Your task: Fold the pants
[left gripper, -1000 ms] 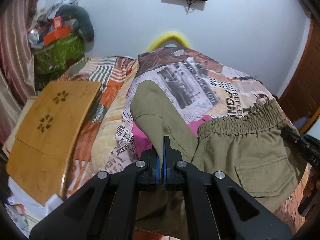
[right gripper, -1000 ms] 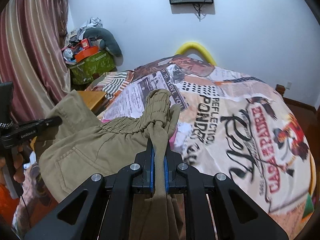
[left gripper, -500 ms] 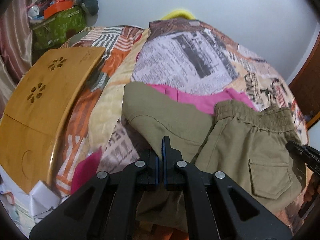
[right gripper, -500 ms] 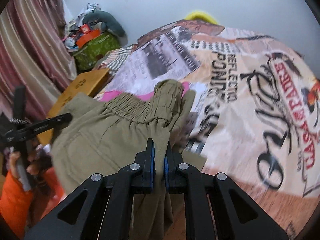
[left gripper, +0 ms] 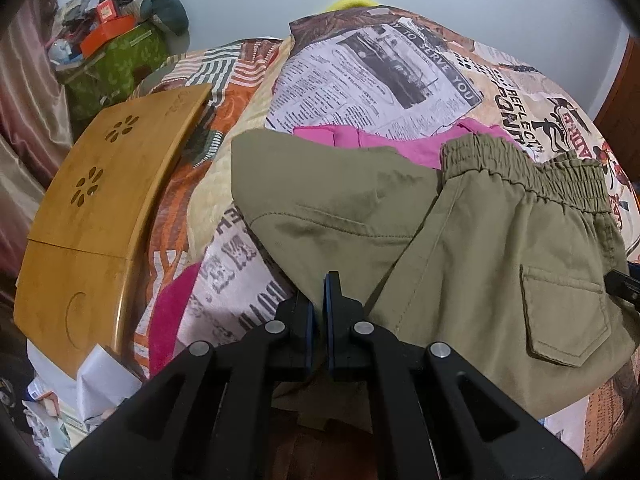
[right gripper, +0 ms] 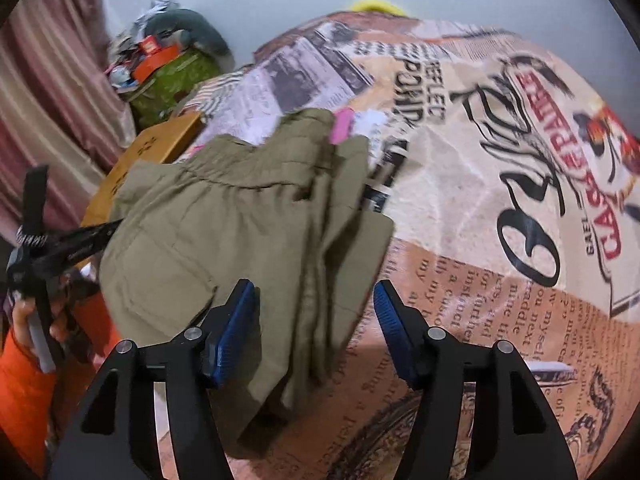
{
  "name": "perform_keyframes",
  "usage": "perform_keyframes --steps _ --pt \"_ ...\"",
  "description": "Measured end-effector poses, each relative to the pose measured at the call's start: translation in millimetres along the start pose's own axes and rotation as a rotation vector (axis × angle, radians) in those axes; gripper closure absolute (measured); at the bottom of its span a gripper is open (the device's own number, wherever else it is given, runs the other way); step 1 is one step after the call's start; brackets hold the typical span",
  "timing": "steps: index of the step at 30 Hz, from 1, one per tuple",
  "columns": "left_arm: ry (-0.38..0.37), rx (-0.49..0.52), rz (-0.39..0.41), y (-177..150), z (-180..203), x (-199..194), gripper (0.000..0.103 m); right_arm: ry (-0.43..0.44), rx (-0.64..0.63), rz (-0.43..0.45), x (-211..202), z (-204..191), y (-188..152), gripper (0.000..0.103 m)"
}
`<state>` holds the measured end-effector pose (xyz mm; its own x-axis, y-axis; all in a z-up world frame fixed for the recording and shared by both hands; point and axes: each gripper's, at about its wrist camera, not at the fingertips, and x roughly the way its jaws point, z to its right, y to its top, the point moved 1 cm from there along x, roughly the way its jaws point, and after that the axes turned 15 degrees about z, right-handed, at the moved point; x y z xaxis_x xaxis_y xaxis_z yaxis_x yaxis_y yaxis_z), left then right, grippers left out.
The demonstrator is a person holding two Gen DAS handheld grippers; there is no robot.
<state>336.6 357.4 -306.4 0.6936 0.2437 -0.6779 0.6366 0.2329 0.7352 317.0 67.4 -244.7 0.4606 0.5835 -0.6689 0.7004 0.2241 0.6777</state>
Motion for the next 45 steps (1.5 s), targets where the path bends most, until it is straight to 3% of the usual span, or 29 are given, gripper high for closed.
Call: perform_keyframes --steps 7,10,12,14,19,27,32,36,41,45 --pt "-0.001 0.016 -0.005 -7 4 2 0.100 0.069 0.130 -0.045 27 9 -7 0.044" --pt "-0.007 0.013 -0.002 -7 5 0 0.100 0.101 0.141 -0.032 27 7 -5 0.062" --pt "-0.003 0.013 0.008 -6 5 -3 0.100 0.117 0.127 -0.032 27 2 -5 0.080" --pt "0.006 0.017 0.029 -4 7 -8 0.100 0.096 0.071 -0.015 24 -7 -4 0.086" --pt "0.025 0.042 0.093 6 12 -31 0.100 0.063 -0.053 0.079 5 -27 10 0.090" --pt "0.062 0.089 0.209 35 22 -65 0.100 0.072 -0.225 0.246 -23 -63 69 0.092" --pt "0.074 0.051 0.265 54 14 -69 0.100 0.059 -0.245 0.330 -21 -68 97 0.092" --pt "0.026 -0.050 0.206 60 -1 -39 0.100 0.021 -0.235 0.299 7 -62 101 0.092" --pt "0.008 -0.175 0.024 37 -21 16 0.100 -0.051 -0.217 0.157 54 -47 76 0.090" --pt "-0.014 -0.206 -0.040 23 -27 23 0.100 -0.094 -0.254 0.121 58 -34 54 0.078"
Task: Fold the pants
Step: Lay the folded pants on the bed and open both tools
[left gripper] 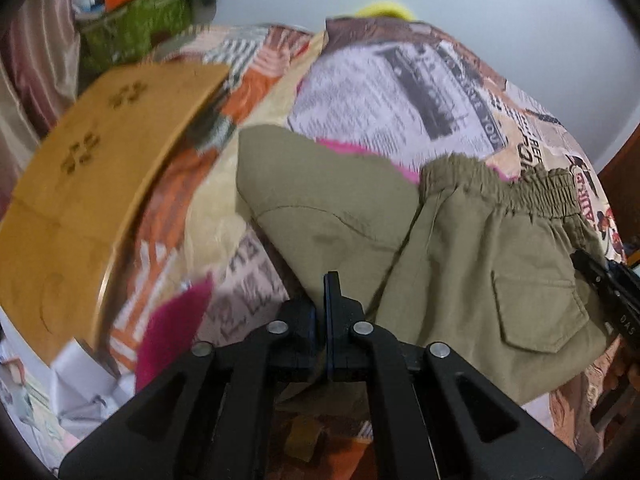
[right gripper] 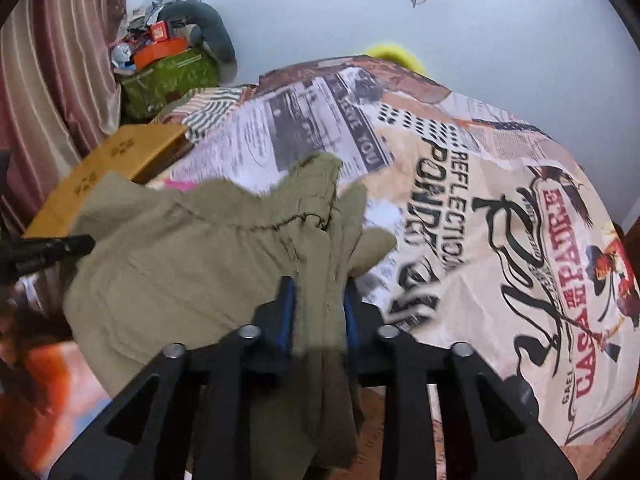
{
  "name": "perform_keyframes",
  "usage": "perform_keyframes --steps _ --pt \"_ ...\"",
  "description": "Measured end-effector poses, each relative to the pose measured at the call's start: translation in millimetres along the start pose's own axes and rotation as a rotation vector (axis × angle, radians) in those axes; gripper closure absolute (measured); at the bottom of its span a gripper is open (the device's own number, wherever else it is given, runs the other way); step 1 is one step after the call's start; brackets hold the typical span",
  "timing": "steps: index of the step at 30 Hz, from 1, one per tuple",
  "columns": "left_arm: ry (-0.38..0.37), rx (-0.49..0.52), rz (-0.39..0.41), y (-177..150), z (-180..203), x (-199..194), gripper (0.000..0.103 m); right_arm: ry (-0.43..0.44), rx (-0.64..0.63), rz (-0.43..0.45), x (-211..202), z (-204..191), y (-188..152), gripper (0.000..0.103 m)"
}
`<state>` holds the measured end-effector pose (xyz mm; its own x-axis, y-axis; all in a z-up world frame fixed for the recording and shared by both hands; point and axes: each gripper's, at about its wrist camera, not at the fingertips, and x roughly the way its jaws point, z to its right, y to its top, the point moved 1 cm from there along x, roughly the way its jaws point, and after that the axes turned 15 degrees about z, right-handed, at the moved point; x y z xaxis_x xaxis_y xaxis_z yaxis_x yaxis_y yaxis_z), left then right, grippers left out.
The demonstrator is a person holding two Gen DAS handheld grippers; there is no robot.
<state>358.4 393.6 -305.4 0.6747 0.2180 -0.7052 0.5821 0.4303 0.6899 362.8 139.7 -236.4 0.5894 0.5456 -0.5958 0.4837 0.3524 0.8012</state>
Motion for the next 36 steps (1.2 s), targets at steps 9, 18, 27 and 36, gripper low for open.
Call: perform_keyframes --steps 9,18,27,36 --pt "0.033 0.096 0.002 -12 5 -41 0.087 0.013 0.044 -0.043 -45 16 2 0.055" --pt "-0.025 0.188 0.189 5 41 -166 0.086 0.073 0.022 0.131 -147 -1 38 0.054" --pt "-0.132 0.244 0.509 1 97 -335 0.076 0.116 0.047 0.416 -277 -33 76 0.054" --pt "-0.164 0.265 0.743 -37 116 -462 0.074 0.141 -0.021 0.663 -394 -81 71 0.054"
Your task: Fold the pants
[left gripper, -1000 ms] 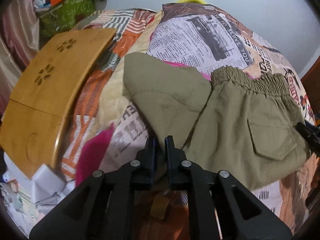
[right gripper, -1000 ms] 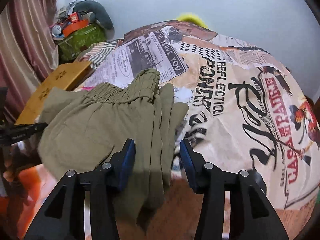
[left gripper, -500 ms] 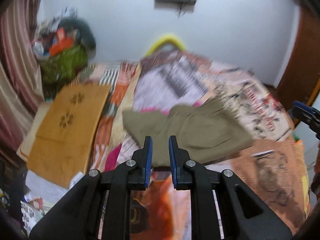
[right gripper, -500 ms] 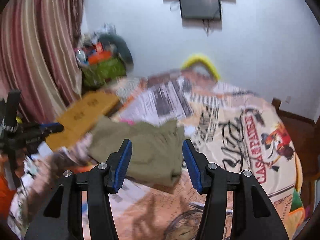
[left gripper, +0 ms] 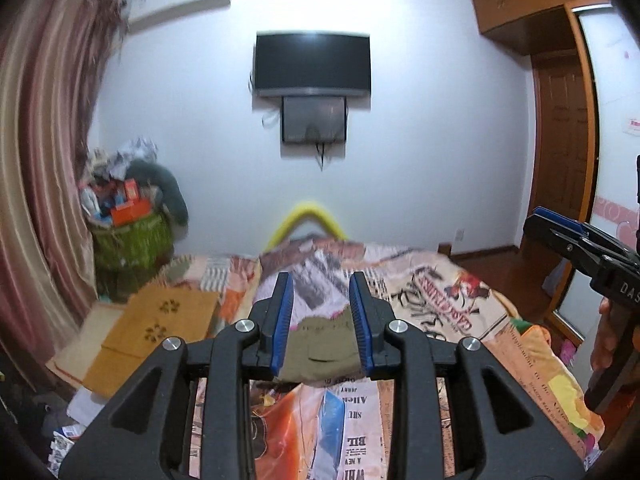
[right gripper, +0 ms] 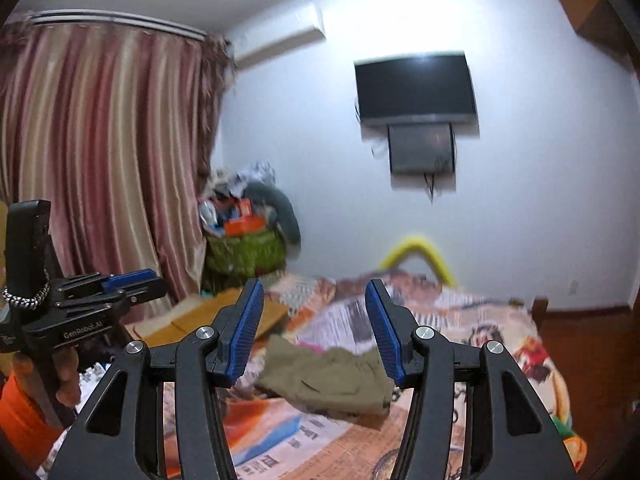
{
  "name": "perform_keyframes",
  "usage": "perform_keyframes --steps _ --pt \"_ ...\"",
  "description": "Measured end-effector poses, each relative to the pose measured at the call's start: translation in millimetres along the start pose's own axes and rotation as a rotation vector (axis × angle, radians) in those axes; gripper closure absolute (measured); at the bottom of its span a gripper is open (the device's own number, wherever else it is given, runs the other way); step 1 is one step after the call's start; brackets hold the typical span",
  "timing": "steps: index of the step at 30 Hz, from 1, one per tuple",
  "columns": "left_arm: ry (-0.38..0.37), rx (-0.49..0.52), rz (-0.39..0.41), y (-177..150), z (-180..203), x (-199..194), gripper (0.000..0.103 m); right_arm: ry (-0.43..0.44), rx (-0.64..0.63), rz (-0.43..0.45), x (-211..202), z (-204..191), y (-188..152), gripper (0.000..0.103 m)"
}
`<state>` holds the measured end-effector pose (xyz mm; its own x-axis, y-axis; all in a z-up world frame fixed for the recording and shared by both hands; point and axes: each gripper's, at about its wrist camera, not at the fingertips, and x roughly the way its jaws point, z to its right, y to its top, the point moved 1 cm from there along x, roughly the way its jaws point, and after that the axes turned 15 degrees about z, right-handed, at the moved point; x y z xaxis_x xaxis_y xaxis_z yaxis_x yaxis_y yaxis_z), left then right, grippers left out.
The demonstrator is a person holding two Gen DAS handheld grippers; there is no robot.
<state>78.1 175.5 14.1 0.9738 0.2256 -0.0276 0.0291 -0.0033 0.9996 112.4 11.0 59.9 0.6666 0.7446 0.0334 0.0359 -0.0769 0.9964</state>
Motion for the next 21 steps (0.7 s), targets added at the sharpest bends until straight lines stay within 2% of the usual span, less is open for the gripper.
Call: perform_keyframes --steps 3,8,11,13,15,16,18,20,21 --pt "-0.012 0.005 0.041 5 11 -30 0.074 0.016 -0.007 0.050 -25 -20 8 0.054" --pt "-0.015 0.019 0.100 7 26 -72 0.071 0.027 0.002 0.066 -45 -38 4 0.054" --pt "-0.027 -0.007 0.120 6 29 -90 0.056 0.026 0.031 0.068 -52 -40 1 0.054" --pt "-0.021 -0.009 0.135 6 30 -100 0.053 0.030 0.044 0.062 -55 -41 1 0.053" --pt "-0.017 -0.002 0.138 6 32 -106 0.043 0.024 0.050 0.057 -57 -41 0 0.033" --pt "-0.014 -0.002 0.141 6 33 -108 0.038 0.014 0.045 0.064 -60 -41 1 0.030" --pt "-0.002 -0.004 0.156 5 33 -114 0.015 0.002 0.037 0.072 -67 -42 1 0.025" --pt "0.028 -0.012 0.170 5 33 -119 0.002 -0.005 0.030 0.067 -71 -44 0 0.019" --pt "0.034 -0.016 0.174 4 33 -121 0.001 -0.012 0.025 0.067 -72 -44 0 0.016"
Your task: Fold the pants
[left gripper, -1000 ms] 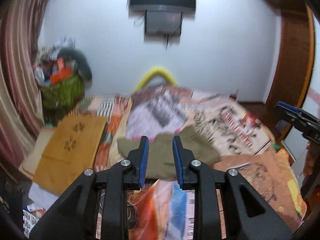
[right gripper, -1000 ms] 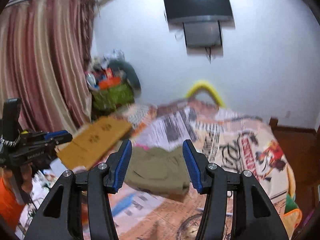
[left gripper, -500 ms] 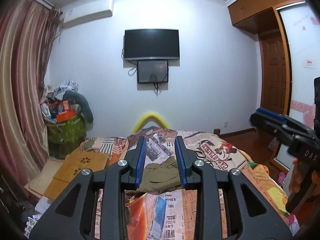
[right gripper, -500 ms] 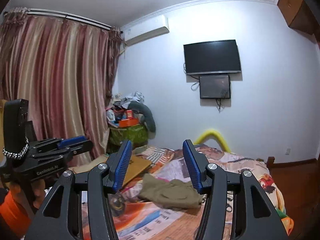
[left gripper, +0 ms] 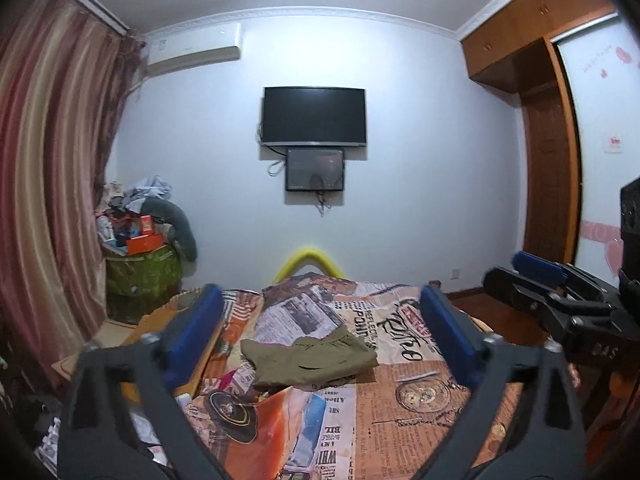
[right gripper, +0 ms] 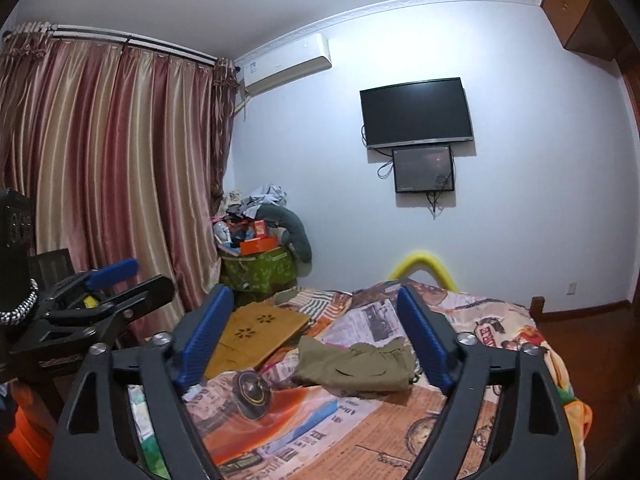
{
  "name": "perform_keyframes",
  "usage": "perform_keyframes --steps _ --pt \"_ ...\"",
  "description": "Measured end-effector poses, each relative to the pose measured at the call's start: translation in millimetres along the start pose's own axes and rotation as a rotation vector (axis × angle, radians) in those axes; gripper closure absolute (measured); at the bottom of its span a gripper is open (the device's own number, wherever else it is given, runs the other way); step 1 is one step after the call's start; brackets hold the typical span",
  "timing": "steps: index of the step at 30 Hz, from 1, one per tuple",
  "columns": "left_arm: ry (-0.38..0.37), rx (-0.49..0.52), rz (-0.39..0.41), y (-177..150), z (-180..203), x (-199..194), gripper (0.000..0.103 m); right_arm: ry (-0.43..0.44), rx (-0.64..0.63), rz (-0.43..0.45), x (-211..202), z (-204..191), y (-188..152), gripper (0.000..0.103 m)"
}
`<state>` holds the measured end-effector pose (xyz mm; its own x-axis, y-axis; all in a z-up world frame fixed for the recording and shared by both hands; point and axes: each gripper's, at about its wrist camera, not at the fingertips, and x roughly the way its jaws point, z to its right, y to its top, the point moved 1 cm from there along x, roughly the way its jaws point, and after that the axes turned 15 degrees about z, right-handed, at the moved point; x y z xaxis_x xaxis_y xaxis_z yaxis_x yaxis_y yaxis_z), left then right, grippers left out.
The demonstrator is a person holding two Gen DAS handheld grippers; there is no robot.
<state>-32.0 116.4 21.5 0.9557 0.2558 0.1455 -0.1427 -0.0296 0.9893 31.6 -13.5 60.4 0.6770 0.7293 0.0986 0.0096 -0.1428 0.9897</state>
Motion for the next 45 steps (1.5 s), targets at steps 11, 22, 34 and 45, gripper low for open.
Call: perform_keyframes --steps 11,22,34,45 --pt "0.001 0.007 -0.008 -5 1 -4 0.000 -0.076 -0.015 0.012 -10 5 -3 0.000" --pt "-0.010 -0.001 -0.012 -8 0 -5 0.000 -0.090 -0.012 0.003 -14 7 -4 0.000" --pt "-0.012 -0.022 -0.032 -13 -2 2 0.000 -0.107 -0.010 -0.016 -17 5 -4 0.000" --pt "-0.019 -0.053 -0.055 -18 -2 6 0.000 -0.120 -0.008 -0.021 -18 5 -3 0.000"
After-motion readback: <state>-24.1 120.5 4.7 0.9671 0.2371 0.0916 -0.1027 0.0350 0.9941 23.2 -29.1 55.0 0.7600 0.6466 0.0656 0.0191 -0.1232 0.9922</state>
